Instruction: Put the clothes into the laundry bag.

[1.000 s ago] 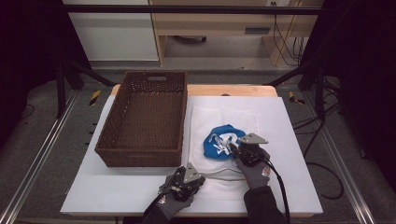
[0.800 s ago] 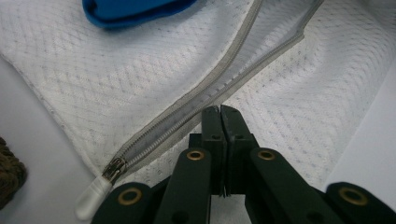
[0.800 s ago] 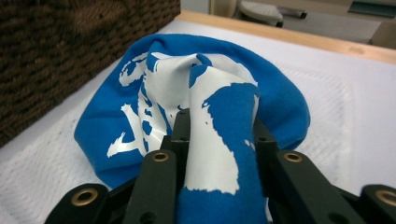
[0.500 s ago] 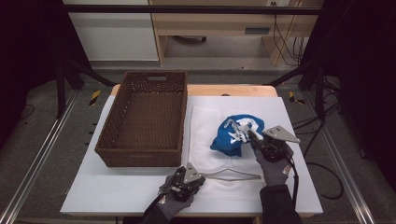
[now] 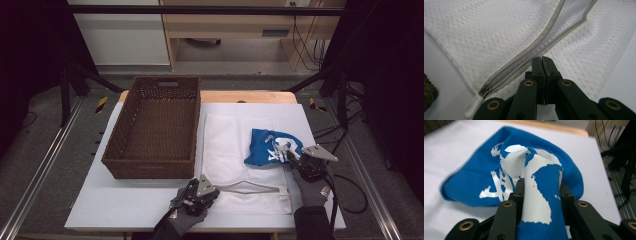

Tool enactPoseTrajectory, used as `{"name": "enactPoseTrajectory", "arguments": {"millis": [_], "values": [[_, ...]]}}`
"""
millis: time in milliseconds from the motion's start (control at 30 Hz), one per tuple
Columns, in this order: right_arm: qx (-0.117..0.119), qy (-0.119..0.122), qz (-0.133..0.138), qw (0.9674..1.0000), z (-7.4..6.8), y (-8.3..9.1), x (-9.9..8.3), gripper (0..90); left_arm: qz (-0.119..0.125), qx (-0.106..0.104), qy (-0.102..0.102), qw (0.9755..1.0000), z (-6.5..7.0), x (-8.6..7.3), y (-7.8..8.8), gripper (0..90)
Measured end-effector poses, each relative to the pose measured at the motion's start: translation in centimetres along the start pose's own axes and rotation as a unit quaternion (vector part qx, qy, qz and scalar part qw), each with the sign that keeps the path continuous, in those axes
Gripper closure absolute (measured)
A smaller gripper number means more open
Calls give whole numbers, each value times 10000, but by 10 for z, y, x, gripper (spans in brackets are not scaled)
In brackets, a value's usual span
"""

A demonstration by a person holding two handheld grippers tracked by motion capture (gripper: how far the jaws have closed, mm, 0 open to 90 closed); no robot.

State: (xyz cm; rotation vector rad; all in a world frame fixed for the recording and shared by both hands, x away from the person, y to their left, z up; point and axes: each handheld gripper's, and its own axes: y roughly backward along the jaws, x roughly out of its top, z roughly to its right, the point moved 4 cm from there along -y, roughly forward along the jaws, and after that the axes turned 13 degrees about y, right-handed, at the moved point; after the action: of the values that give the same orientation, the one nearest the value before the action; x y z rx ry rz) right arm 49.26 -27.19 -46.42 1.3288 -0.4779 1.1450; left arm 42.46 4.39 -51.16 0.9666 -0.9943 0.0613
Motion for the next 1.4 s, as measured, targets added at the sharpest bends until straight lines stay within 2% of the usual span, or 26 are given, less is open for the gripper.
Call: {"name": "enactPoseTrajectory", "arguments": {"millis": [100, 200, 333, 433, 500, 533, 667, 733, 767, 833, 867, 900, 967, 1033, 1067, 1100, 1133, 1200, 1233, 1267, 1300, 1333, 1367, 1400], "values": [[46, 3, -279, 9996, -3, -12, -15, 656, 0, -2, -4, 10000, 0, 0, 0, 887], [94, 14, -380, 9992, -6, -20, -22, 605, 4, 9, -11, 10000, 0, 0, 0, 887], [95, 165, -437, 9989, -9, -22, -23, 456, 11, 6, -8, 10000, 0, 0, 0, 887], [126, 58, -147, 9998, -8, -15, -17, 322, 3, 7, -5, 10000, 0, 0, 0, 887], [21, 113, 76, 9999, -8, -8, -6, 247, 9, -5, 5, 10000, 0, 0, 0, 887], [21, 113, 76, 9999, -8, -8, -6, 247, 9, -4, 3, 10000, 0, 0, 0, 887], [-21, 166, 334, 9993, -12, -1, 16, 228, 9, -6, 6, 10000, 0, 0, 0, 887], [92, 165, 324, 9993, -18, -6, 25, 228, 10, -4, 3, 10000, 0, 0, 0, 887], [147, 182, 214, 9995, -24, -12, 27, 228, 14, -1, 2, 10000, 0, 0, 0, 887], [219, 199, 67, 9995, -32, -26, 27, 244, 18, -8, 1, 10000, 0, 0, 0, 886], [192, 187, -150, 9995, -36, -39, 22, 256, 18, -4, 2, 10000, 0, 0, 0, 885], [192, 187, -150, 9995, -36, -39, 22, 256, 19, -6, 0, 10000, 0, 0, 0, 885], [89, 225, -371, 9990, -38, -50, 15, 295, 20, -7, 0, 10000, 0, 0, 0, 885], [35, 262, -537, 9982, -40, -56, 11, 368, 17, -12, 6, 10000, 0, 0, 0, 885], [-40, 343, -636, 9974, -40, -58, 9, 395, 17, -7, 1, 10000, 0, 0, 0, 885], [-78, 537, -705, 9960, -39, -61, 7, 440, 18, -4, -2, 10000, 0, 0, 0, 885], [-80, 496, -798, 9955, -40, -62, 6, 481, 20, 0, -4, 10000, 0, 0, 0, 885], [-93, 456, -892, 9949, -40, -62, 5, 541, 22, 9, -6, 10000, 0, 0, 0, 885], [-114, 540, -870, 9947, -39, -62, 5, 580, 20, 5, -5, 10000, 0, 0, 0, 885], [-135, 515, -878, 9947, -38, -61, 5, 646, 19, -2, -4, 10000, 0, 0, 0, 885], [-118, 370, -886, 9953, -38, -59, 6, 701, 20, 2, -5, 10000, 0, 0, 0, 885], [-168, 475, -827, 9953, -35, -59, 6, 738, 20, 0, -6, 10000, 0, 0, 0, 885], [-158, 363, -799, 9960, -34, -56, 6, 770, 19, 0, -7, 10000, 0, 0, 0, 885], [-198, 359, -735, 9965, -31, -52, 7, 786, 20, -2, -6, 10000, 0, 0, 0, 885]]}}
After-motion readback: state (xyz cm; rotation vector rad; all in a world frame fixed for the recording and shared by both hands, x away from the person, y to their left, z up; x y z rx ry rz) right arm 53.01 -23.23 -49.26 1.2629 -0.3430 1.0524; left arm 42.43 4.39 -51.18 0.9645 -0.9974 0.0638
